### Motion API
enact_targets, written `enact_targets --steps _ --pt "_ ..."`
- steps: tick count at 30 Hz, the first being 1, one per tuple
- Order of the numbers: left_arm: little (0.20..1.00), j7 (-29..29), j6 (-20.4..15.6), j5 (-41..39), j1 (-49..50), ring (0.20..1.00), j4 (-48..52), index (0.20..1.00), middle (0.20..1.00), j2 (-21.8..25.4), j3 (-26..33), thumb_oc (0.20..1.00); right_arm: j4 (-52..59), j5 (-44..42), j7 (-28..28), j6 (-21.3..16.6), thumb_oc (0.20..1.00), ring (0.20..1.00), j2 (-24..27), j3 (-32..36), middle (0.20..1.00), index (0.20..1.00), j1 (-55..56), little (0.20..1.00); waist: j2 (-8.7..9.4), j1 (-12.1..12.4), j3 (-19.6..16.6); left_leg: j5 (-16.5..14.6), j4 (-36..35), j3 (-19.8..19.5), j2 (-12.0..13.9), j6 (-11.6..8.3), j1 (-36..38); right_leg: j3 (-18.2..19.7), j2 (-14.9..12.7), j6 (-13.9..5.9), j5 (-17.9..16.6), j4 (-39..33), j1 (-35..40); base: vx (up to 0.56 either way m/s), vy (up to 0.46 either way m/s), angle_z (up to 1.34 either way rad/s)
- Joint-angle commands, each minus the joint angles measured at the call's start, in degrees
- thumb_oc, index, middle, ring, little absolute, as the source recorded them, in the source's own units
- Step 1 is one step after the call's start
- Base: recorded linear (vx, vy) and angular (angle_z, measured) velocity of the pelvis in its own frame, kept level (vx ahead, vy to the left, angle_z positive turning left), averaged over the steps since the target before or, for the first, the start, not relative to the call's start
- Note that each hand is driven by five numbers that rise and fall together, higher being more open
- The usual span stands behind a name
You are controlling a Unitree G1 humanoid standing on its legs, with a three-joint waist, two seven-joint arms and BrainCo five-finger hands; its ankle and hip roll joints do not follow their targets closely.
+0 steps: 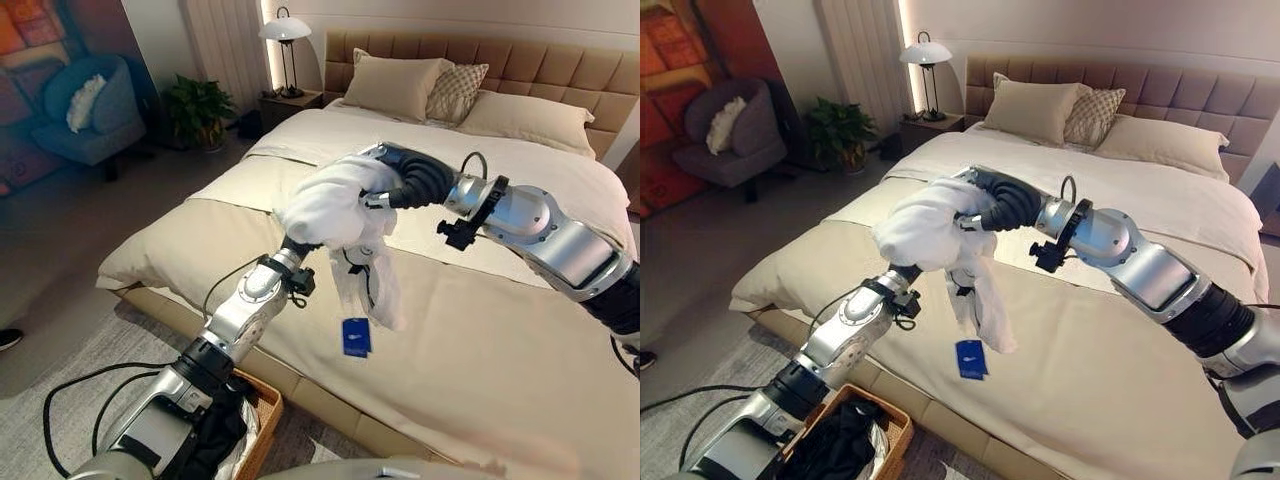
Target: Pick up clothes into the bucket
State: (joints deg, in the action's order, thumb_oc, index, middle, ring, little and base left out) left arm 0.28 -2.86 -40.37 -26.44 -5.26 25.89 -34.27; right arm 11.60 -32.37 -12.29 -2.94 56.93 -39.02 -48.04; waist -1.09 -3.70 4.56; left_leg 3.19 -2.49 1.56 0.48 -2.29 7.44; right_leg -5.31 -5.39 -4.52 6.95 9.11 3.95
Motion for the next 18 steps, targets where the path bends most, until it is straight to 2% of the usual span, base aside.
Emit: enact_targets --steps 1,5,6,7,8,9,10,11,12,13,14,15,16,17,18 --pt "1.000 -2.4 -0.7 -4.9 -7.0 1.000 2.1 1.000 1.000 0.8 -4.4 1.000 4.4 -4.8 0.5 -2.2 0.200 0.200 -0.6 0.0 0.200 0.200 -2.2 0.200 2.73 0.9 -2.5 -6.5 5.3 -1.3 -0.8 -0.86 -0.8 -3.1 -2.6 -2.74 -4.3 -6.6 3.5 -0.04 -0.003 0.13" --pt "1.000 -5.6 0.8 -12.7 -10.4 1.000 5.0 1.000 1.000 2.8 -9.3 1.000 5.7 -6.6 0.4 -2.4 0.200 0.200 -1.7 -0.4 0.200 0.200 -2.0 0.200 2.42 0.8 -2.5 -6.1 5.2 -1.7 -0.9 -1.11 -1.2 -3.6 -2.6 -2.76 -4.6 -7.1 3.6 -0.03 -0.001 0.09" --pt "1.000 -8.3 1.5 -11.4 -7.4 1.000 5.7 1.000 1.000 6.2 -8.3 1.000 6.0 -6.6 0.7 -1.6 0.200 0.200 -0.7 0.4 0.200 0.200 -1.9 0.200 2.33 1.1 -2.5 -6.0 5.2 -1.7 -0.8 -1.16 -1.2 -3.7 -2.7 -2.72 -4.6 -7.3 3.6 -0.02 0.007 0.07" --pt "1.000 -10.8 2.6 -14.4 -5.1 1.000 6.8 1.000 1.000 9.5 -8.6 1.000 5.3 -7.2 -0.6 -2.3 0.200 0.200 -0.7 0.8 0.200 0.200 -1.4 0.200 2.23 1.3 -2.5 -5.9 5.1 -1.8 -0.8 -1.19 -1.2 -3.8 -2.7 -2.68 -4.7 -7.4 3.6 -0.01 0.007 0.05" --pt "1.000 -10.8 2.7 -14.4 -5.0 1.000 6.9 1.000 1.000 9.6 -8.6 1.000 5.3 -7.2 -0.6 -2.4 0.200 0.200 -0.7 0.8 0.200 0.200 -1.4 0.200 2.30 1.3 -2.6 -5.9 5.1 -1.8 -0.8 -1.19 -1.2 -3.8 -2.7 -2.68 -4.7 -7.4 3.6 0.00 0.000 0.00" --pt "1.000 -14.0 3.6 -19.2 -5.1 1.000 9.9 1.000 1.000 13.0 -11.4 1.000 4.9 -8.7 -0.8 -3.0 0.200 0.200 -0.7 0.3 0.200 0.200 -0.6 0.200 2.13 1.4 -2.5 -5.8 5.1 -1.8 -0.8 -1.35 -1.2 -4.0 -2.6 -2.77 -4.9 -7.7 3.8 0.00 0.000 0.00" --pt "1.000 -14.0 3.6 -19.3 -5.2 1.000 10.0 1.000 1.000 13.1 -11.5 1.000 4.9 -8.7 -0.8 -3.0 0.200 0.200 -0.7 0.4 0.200 0.200 -0.6 0.200 2.16 1.4 -2.4 -5.8 5.1 -1.8 -0.8 -1.36 -1.2 -4.0 -2.6 -2.77 -4.9 -7.7 3.8 -0.02 0.004 0.07" --pt "1.000 -15.3 4.5 -22.5 -7.5 1.000 11.0 1.000 1.000 13.1 -14.7 1.000 4.5 -9.1 -0.7 -3.5 0.200 0.200 -1.2 -0.2 0.200 0.200 -0.3 0.200 2.02 1.2 -2.3 -5.7 5.0 -1.8 -0.8 -1.44 -1.2 -4.2 -2.6 -2.77 -5.0 -7.8 3.8 -0.01 -0.005 0.10" --pt "1.000 -13.1 5.2 -24.8 -14.4 1.000 7.6 1.000 1.000 8.8 -18.8 1.000 3.2 -9.1 -0.2 -3.7 0.200 0.200 -3.6 -2.2 0.200 0.200 -1.3 0.200 2.02 0.5 -2.6 -5.7 5.0 -1.9 -0.8 -1.52 -1.3 -4.1 -2.6 -2.83 -5.1 -7.8 3.7 -0.02 -0.008 0.13" --pt "1.000 -13.2 5.2 -25.2 -15.5 1.000 5.4 1.000 1.000 6.8 -17.6 1.000 4.5 -8.7 0.3 -4.3 0.200 0.200 -3.8 -2.8 0.200 0.200 -2.3 0.200 2.14 0.2 -2.3 -5.5 5.0 -1.7 -0.7 -1.63 -1.3 -4.1 -2.6 -2.90 -5.1 -7.8 3.7 -0.01 -0.008 0.09" --pt "1.000 -13.3 5.2 -25.2 -15.5 1.000 5.3 1.000 1.000 6.8 -17.5 1.000 4.5 -8.7 0.3 -4.3 0.200 0.200 -3.7 -2.9 0.200 0.200 -2.4 0.200 2.08 0.1 -2.3 -5.5 5.0 -1.7 -0.6 -1.63 -1.3 -4.1 -2.6 -2.89 -5.1 -7.7 3.7 0.00 -0.003 0.08" --pt "0.539 -12.6 4.1 -23.2 -13.3 0.539 1.1 0.539 0.539 2.0 -14.3 0.539 4.4 -6.9 0.4 -3.3 0.200 0.200 -4.0 -1.5 0.200 0.200 -2.2 0.200 2.26 -0.2 -2.4 -5.6 4.8 -1.5 -0.6 -1.63 -1.2 -3.8 -2.5 -2.87 -5.1 -7.8 3.6 0.01 0.002 -0.05" --pt "0.416 -11.7 2.9 -22.0 -14.3 0.416 -1.5 0.416 0.416 0.9 -13.1 0.416 3.2 -6.9 0.5 -3.5 0.200 0.200 -5.0 -1.5 0.200 0.200 -3.0 0.200 2.28 -0.6 -2.5 -5.5 4.6 -1.3 -0.6 -1.60 -1.1 -3.7 -2.5 -2.87 -5.2 -7.9 3.5 0.01 0.006 -0.09" --pt "0.200 -12.3 3.4 -20.8 -10.7 0.200 0.1 0.200 0.200 0.5 -11.0 0.200 4.2 -5.6 1.4 -3.2 0.200 0.200 -3.7 1.2 0.200 0.200 -1.5 0.200 2.22 -0.5 -2.5 -5.5 4.6 -1.2 -0.5 -1.58 -1.1 -3.7 -2.5 -2.81 -5.1 -8.0 3.5 0.01 0.008 -0.10" --pt "0.200 -10.5 3.9 -24.9 -11.7 0.200 -2.6 0.200 0.200 -2.8 -11.2 0.200 2.5 -5.9 1.3 -3.6 0.200 0.200 -5.9 1.2 0.200 0.200 -1.2 0.200 2.34 -0.8 -2.7 -5.6 4.4 -1.2 -0.6 -1.52 -1.0 -3.6 -2.5 -2.80 -5.2 -7.9 3.5 0.01 0.009 -0.11"
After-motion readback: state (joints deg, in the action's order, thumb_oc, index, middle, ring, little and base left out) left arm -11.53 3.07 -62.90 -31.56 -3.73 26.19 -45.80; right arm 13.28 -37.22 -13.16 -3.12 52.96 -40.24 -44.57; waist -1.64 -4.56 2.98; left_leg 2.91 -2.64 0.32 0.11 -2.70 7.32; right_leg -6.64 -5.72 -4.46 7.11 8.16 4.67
